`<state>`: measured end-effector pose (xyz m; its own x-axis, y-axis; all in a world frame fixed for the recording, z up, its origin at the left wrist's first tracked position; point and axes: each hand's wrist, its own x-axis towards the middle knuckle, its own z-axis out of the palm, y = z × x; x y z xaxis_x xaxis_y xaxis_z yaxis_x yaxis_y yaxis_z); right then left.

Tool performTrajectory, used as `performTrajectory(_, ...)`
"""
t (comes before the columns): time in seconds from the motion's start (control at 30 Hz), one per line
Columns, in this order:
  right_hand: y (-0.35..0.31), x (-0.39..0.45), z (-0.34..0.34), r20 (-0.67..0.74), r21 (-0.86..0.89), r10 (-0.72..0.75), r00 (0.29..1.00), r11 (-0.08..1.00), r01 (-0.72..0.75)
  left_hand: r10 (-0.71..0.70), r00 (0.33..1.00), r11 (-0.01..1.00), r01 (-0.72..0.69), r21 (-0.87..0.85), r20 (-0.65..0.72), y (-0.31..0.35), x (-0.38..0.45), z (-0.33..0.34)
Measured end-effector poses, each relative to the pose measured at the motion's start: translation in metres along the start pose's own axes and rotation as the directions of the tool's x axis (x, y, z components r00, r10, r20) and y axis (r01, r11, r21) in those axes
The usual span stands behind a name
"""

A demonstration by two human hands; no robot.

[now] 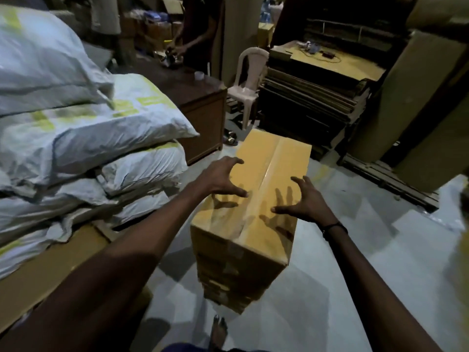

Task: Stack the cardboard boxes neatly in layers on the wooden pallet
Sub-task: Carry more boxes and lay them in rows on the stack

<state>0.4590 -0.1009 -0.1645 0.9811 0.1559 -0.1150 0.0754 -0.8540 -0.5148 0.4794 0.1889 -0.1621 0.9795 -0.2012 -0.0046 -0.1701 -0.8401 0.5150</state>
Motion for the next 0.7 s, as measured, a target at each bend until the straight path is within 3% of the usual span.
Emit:
performTrajectory(0.2,-0.003,0.074,0.008,0.105,-0.136,0.084,0.991,0.988,-0.069,-0.052,0.987,0.997,0.044,0.058,0.154,-0.015,0.077,0.017)
performTrajectory(0.37,-0.002,0.096,0.013,0.106,-0.162,0.179,0.978,0.974,-0.161,-0.082,0.958,0.992,0.052,0.112,0.275,-0.019,0.103,0.029)
performTrajectory(0.47,0.000,0.100,0.015,0.151,-0.122,0.214,0.965,0.973,-0.197,-0.101,0.950,0.990,0.067,0.123,0.294,-0.018,0.106,0.033)
performTrajectory(0.7,-0.022,0.084,0.020,0.071,-0.131,0.294,0.953,0.950,-0.284,-0.123,0.949,0.988,0.091,0.121,0.290,-0.003,0.094,0.025)
